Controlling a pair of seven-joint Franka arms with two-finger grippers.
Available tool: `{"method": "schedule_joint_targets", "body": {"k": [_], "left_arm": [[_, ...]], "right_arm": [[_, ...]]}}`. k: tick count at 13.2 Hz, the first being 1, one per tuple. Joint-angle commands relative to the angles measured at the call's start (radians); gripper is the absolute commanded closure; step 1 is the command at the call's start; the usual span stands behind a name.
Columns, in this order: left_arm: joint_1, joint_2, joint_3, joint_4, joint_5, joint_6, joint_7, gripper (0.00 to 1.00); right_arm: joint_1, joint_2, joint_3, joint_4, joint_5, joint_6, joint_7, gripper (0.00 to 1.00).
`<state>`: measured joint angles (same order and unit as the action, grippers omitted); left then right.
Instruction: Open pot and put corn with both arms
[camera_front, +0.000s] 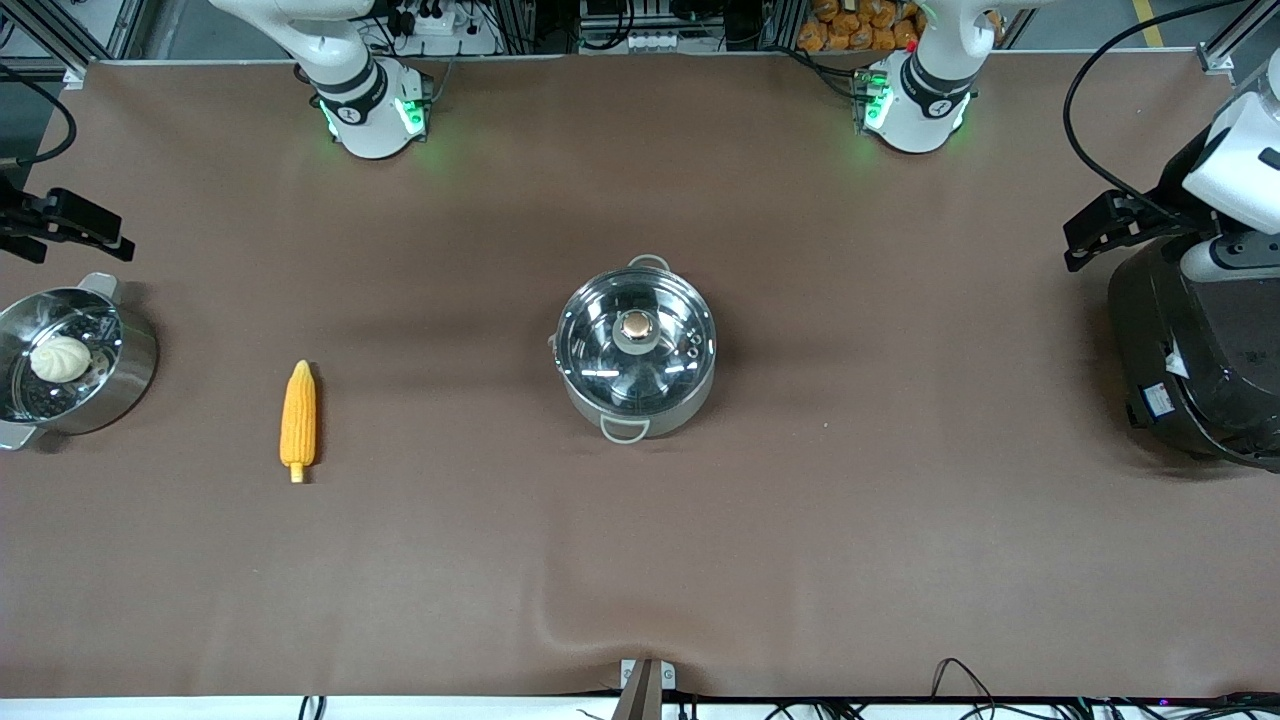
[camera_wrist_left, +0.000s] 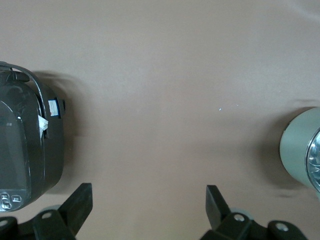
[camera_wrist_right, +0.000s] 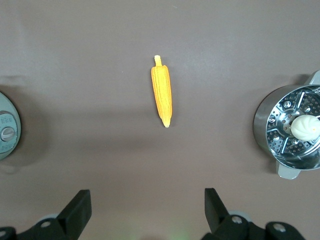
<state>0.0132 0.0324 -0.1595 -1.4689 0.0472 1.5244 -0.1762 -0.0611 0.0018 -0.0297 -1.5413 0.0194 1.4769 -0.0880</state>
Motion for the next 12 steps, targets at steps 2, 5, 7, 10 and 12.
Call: {"method": "schedule_joint_targets", "body": {"k": [2, 5, 7, 10, 12], "left_arm": [[0.004, -0.015, 0.001, 0.001, -0.021, -0.035, 0.024, 0.00], [0.005, -0.014, 0.006, -0.002, -0.021, -0.035, 0.027, 0.00], [0.007, -0.008, 0.006, -0.008, -0.021, -0.035, 0.027, 0.00], [0.027, -0.011, 0.005, -0.007, -0.021, -0.053, 0.029, 0.00], [0.027, -0.012, 0.005, -0.008, -0.023, -0.056, 0.029, 0.00]], "right_arm": [[0.000, 0.010, 0.004, 0.021, 0.005, -0.015, 0.017, 0.00], [0.004, 0.010, 0.004, 0.015, 0.005, -0.012, 0.019, 0.00], [0.004, 0.012, 0.005, 0.015, 0.005, -0.012, 0.020, 0.00], [0.004, 0.024, 0.004, 0.012, 0.005, -0.004, 0.020, 0.00], [0.003, 0.035, 0.005, 0.012, 0.005, -0.003, 0.020, 0.00]]}}
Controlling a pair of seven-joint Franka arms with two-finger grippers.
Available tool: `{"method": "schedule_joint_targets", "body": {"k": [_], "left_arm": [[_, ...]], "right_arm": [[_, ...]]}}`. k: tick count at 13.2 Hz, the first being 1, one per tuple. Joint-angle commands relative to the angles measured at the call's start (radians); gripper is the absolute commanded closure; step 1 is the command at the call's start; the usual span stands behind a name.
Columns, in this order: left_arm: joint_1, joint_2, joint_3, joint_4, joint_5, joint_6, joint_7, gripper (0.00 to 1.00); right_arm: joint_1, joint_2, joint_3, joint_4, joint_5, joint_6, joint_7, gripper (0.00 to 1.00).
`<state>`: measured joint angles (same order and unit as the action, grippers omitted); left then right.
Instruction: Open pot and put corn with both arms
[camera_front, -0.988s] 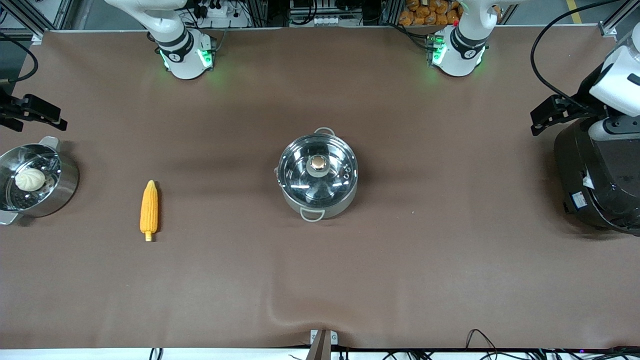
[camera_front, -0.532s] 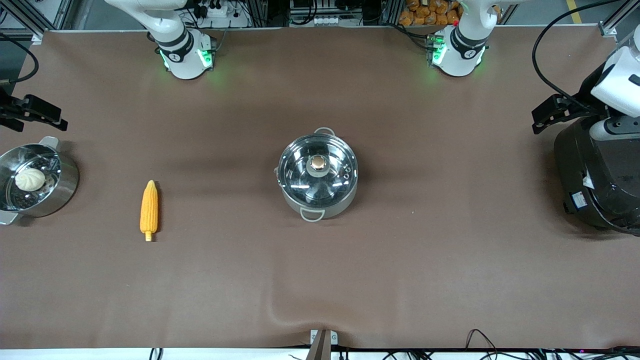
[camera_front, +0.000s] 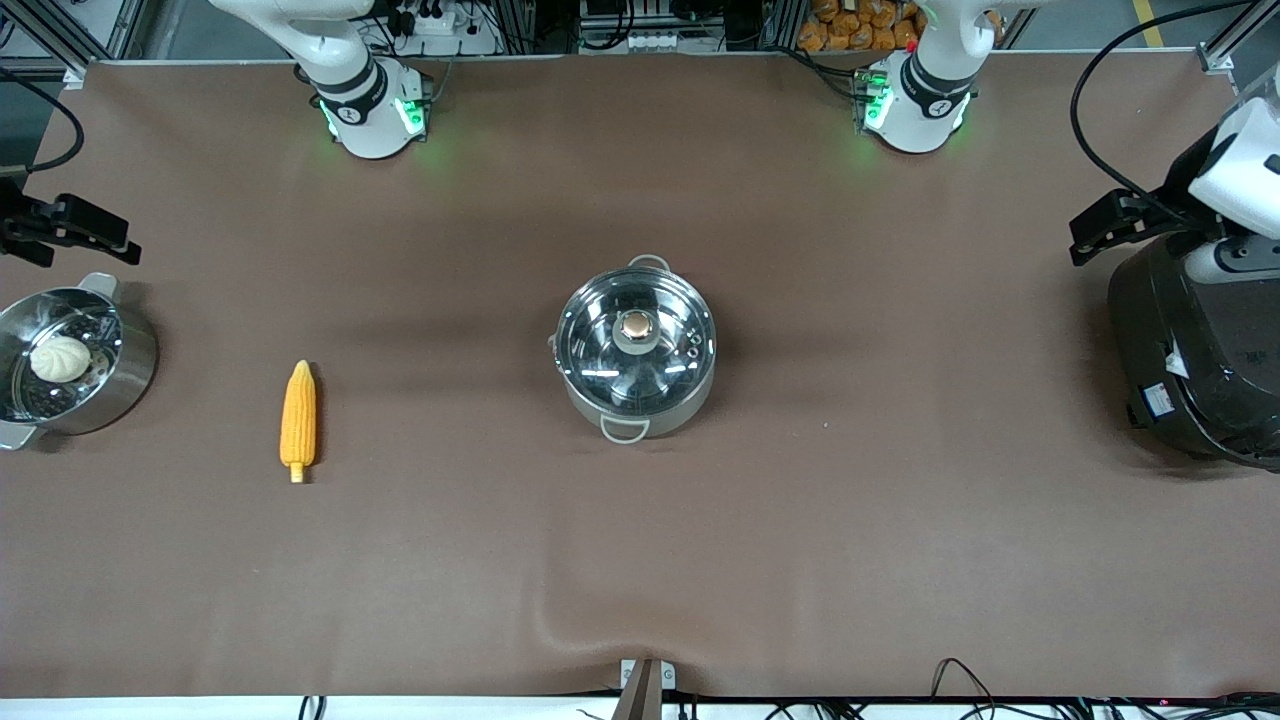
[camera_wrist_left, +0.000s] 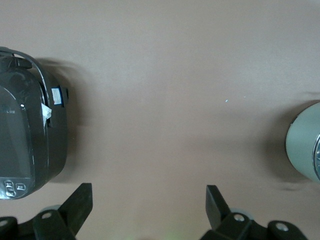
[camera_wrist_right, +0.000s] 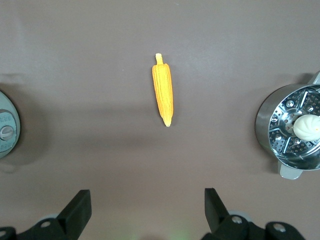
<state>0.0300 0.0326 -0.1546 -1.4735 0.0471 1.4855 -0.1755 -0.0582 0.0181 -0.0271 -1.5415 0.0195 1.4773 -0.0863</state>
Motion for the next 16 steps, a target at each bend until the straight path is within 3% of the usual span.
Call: {"method": "schedule_joint_targets", "body": {"k": [1, 9, 16], "left_arm": [[0.010, -0.008, -0.002, -0.004, -0.024, -0.016, 0.027, 0.00], [-0.024, 0.029, -0.031, 0.001, -0.066, 0.007, 0.004, 0.00], [-0.122, 0.082, -0.032, 0.004, -0.056, 0.013, -0.097, 0.00]], "right_arm": [[-0.002, 0.020, 0.001, 0.009, 0.005, -0.003, 0.019, 0.00], [-0.009, 0.082, 0.001, -0.034, 0.005, 0.024, 0.010, 0.00], [0.011, 0.079, 0.001, -0.313, 0.004, 0.242, 0.010, 0.00]]}}
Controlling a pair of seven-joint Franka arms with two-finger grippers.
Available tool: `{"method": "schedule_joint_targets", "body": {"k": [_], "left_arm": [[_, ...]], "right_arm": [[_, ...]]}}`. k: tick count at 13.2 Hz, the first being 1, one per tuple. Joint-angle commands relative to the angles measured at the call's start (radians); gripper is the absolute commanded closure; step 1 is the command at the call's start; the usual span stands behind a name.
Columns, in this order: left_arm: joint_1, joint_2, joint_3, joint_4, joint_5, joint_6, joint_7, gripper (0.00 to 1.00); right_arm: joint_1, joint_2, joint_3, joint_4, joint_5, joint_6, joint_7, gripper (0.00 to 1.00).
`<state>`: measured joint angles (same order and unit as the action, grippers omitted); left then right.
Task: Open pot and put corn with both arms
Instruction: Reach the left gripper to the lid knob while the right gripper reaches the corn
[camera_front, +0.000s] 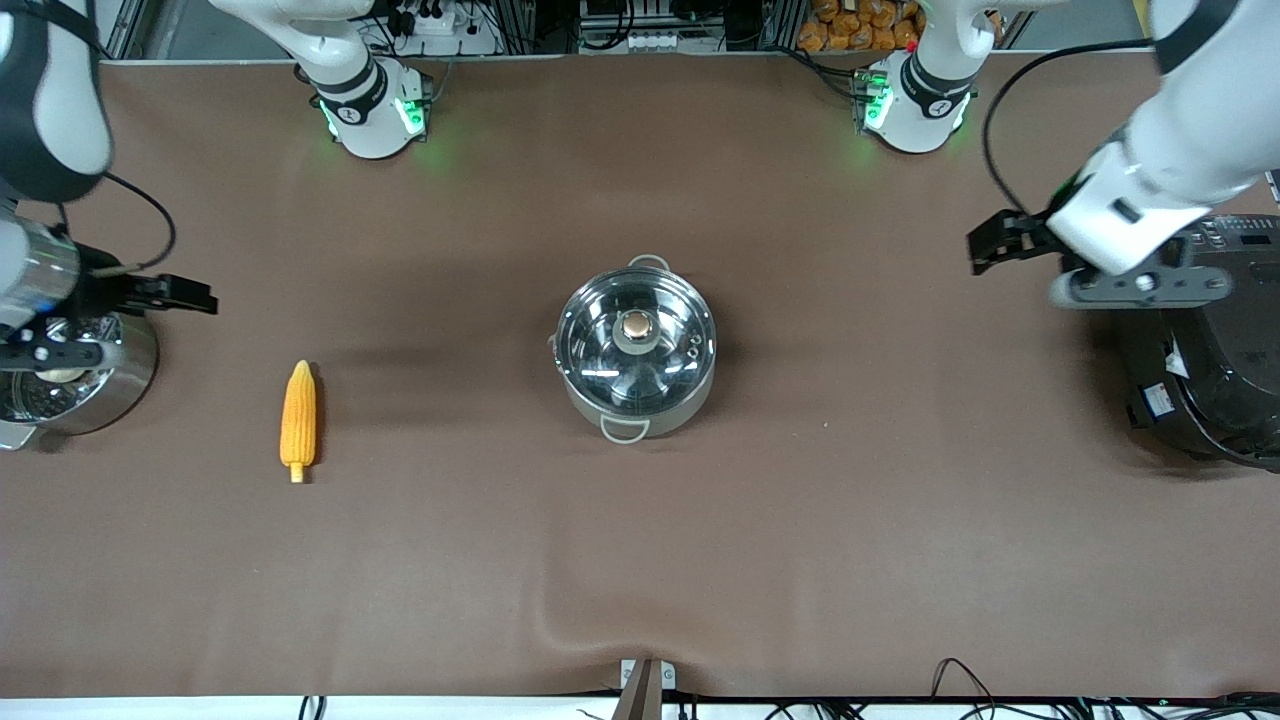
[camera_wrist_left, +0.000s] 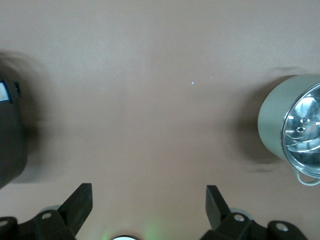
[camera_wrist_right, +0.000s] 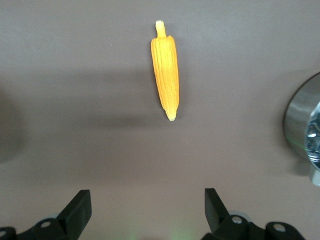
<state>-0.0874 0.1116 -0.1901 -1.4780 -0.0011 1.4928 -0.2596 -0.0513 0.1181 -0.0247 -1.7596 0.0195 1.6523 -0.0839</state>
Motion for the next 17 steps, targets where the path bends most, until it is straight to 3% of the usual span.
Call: {"method": "schedule_joint_targets", "body": {"k": [1, 6, 12, 17], "left_arm": [[-0.029, 0.013, 0.004, 0.008, -0.008, 0.009, -0.018, 0.00], [-0.231, 0.115, 0.004, 0.024, -0.010, 0.173, -0.298, 0.00], [-0.514, 0.365, 0.020, 0.157, 0.053, 0.334, -0.740, 0.00], [-0.592, 0.505, 0.035, 0.189, 0.088, 0.481, -0.944, 0.00]], "right_arm": [[0.002, -0.021, 0.000, -0.136, 0.004, 0.110, 0.007, 0.00], [0.019, 0.023, -0.001, -0.303, -0.009, 0.398, 0.003, 0.00], [0.070, 0.214, -0.001, -0.294, -0.021, 0.657, -0.040, 0.00], [0.054, 0.284, -0.001, -0.262, -0.084, 0.718, -0.072, 0.00]]}}
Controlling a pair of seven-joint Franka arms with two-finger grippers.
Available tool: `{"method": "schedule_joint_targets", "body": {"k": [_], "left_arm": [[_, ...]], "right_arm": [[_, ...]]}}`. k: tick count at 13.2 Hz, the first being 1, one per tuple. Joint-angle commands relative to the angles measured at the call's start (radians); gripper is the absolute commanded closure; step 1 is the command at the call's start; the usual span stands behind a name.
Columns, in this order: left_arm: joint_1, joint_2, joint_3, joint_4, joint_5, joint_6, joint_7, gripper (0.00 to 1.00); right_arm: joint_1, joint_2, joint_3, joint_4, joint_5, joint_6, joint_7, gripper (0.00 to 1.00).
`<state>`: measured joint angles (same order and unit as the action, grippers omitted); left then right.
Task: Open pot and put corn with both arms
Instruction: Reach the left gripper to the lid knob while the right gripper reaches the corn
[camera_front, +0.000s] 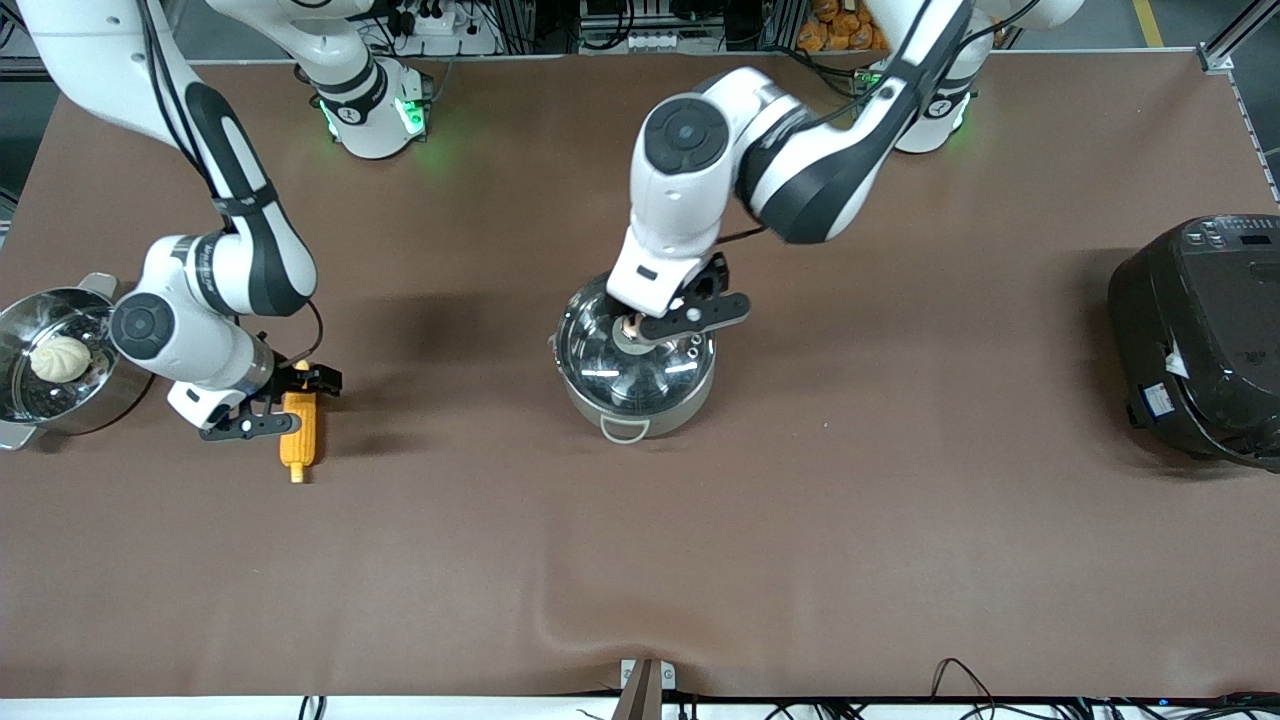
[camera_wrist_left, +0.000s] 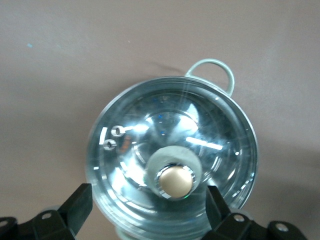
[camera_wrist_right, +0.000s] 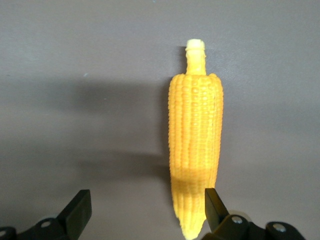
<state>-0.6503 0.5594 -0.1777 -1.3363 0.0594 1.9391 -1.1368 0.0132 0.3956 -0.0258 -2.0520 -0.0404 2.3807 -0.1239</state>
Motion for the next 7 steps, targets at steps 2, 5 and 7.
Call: {"method": "schedule_joint_targets", "body": {"k": [2, 5, 7], "left_arm": [[-0.107, 0.085, 0.093, 0.048, 0.026, 0.043, -0.087, 0.00], [-0.146, 0.111, 0.116, 0.043, 0.026, 0.031, -0.087, 0.00], [-0.144, 0.120, 0.116, 0.043, 0.026, 0.029, -0.087, 0.01]], "right_arm": [[-0.039, 0.029, 0.000, 0.042, -0.024, -0.002, -0.092, 0.00], [-0.058, 0.075, 0.001, 0.042, -0.021, 0.058, -0.122, 0.00], [-0.064, 0.097, 0.001, 0.047, -0.010, 0.080, -0.122, 0.00]]}}
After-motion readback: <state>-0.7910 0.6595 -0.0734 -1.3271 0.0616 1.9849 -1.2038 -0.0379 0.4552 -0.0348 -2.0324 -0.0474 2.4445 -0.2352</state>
